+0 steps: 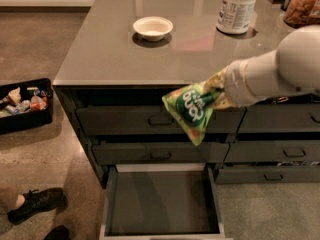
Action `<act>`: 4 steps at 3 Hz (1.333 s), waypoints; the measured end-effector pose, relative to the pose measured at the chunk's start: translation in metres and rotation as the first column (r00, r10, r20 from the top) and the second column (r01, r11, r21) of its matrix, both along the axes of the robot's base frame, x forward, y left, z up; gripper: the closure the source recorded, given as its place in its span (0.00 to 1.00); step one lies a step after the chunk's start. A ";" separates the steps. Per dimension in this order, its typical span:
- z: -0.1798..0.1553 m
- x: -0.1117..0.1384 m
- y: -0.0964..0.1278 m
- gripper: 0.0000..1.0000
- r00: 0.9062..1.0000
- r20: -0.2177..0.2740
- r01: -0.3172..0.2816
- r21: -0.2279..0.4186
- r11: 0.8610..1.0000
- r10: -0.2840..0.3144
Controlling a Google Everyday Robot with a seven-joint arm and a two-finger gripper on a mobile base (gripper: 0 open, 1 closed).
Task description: Pick green rice chip bag from bottom drawer and place on counter
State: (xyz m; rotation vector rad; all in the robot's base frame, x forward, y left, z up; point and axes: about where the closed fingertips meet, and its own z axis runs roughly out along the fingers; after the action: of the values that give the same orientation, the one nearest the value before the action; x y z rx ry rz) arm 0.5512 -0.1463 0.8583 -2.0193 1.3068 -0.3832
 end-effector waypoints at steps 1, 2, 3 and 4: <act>0.053 0.009 -0.001 1.00 0.997 0.074 -0.015 0.006 1.000 0.014; 0.072 0.033 0.005 1.00 0.997 0.037 -0.070 0.105 0.992 0.066; 0.049 0.071 0.015 1.00 0.987 -0.099 -0.088 0.322 0.943 0.126; 0.050 0.112 0.014 1.00 0.979 -0.135 -0.059 0.520 0.852 0.151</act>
Offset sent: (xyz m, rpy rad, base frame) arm 0.0957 -0.0018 0.1184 0.3796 0.0659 0.1373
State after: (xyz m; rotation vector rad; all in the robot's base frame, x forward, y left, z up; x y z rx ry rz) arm 0.6636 -0.1327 0.9088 -1.6747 1.2290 0.1892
